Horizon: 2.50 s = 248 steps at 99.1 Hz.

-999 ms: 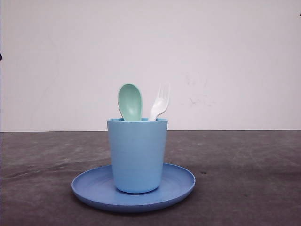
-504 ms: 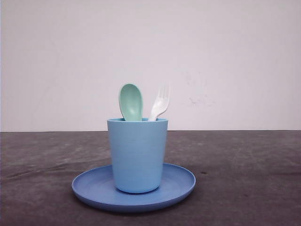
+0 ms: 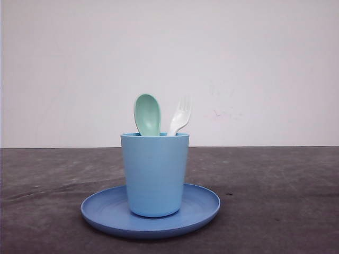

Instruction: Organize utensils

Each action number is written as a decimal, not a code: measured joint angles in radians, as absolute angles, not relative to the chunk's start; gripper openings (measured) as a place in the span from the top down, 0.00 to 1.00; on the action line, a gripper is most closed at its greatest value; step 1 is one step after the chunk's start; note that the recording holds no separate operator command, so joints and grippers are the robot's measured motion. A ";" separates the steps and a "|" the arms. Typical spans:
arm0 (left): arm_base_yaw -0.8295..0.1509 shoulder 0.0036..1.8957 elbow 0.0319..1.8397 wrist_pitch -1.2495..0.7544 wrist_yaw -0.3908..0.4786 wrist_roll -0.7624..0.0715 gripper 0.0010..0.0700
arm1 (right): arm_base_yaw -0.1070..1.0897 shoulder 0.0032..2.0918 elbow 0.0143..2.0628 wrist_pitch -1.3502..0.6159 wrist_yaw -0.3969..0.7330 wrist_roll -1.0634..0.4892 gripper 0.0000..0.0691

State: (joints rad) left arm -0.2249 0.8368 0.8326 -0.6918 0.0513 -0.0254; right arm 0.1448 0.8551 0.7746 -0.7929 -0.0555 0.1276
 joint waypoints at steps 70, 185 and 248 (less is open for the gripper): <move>-0.044 0.166 0.309 -0.385 0.024 -0.017 0.99 | 0.145 0.855 0.775 -0.793 -0.055 0.128 0.99; 0.004 0.005 0.032 -0.181 0.033 -0.019 0.99 | 0.145 0.855 0.775 -0.622 -0.055 0.128 0.99; 0.010 0.005 0.032 -0.181 0.033 -0.019 0.99 | 0.063 0.362 0.345 -0.341 -0.052 0.128 0.99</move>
